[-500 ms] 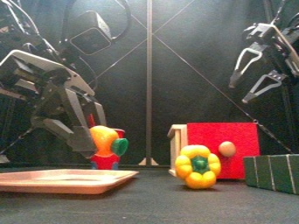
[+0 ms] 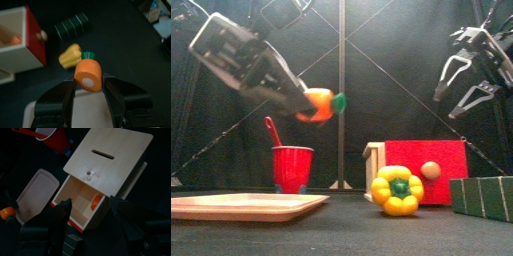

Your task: Place carrot top in drawer

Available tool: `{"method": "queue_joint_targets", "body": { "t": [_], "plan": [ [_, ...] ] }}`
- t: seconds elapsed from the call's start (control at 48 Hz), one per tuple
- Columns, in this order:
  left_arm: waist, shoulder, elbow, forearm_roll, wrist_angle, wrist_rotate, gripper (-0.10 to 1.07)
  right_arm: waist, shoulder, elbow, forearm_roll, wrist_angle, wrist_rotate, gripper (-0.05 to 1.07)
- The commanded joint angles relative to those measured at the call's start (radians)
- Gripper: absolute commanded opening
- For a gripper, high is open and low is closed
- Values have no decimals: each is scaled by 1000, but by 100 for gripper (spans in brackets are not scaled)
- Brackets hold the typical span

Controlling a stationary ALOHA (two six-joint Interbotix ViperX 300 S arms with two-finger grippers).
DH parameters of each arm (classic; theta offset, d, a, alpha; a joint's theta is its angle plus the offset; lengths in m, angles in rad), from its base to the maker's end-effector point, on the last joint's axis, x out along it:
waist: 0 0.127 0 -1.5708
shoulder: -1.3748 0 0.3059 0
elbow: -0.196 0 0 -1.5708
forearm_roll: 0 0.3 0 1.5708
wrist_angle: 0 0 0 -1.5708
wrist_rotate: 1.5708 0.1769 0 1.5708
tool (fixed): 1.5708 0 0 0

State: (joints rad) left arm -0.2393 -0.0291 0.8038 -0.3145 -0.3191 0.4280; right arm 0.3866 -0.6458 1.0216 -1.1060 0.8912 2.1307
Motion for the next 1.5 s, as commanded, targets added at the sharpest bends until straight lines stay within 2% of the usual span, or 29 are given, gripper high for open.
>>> {"method": "queue_joint_targets", "body": {
  "t": [0.0, 0.229, 0.479, 0.604, 1.021, 1.479],
  "plan": [
    [37, -12, -44, -2, -106, -2, 73, 0, -3, -8, -3, 2, -2, 94],
    [110, 75, -141, -40, -296, -8, 73, -2, -3, -8, -3, 2, -5, 94],
    [158, 215, -293, -130, -304, -6, 73, 0, -5, -6, -5, 2, -6, 94],
    [172, 259, -325, -164, -302, -6, 74, 2, -5, -6, -3, 2, -6, 93],
    [198, 310, -359, -256, -213, -6, 79, 0, -8, -5, -3, 2, -5, 93],
    [199, 313, -359, -258, -206, -8, 93, 0, -8, -3, -3, 2, -5, 93]
  ]
}}
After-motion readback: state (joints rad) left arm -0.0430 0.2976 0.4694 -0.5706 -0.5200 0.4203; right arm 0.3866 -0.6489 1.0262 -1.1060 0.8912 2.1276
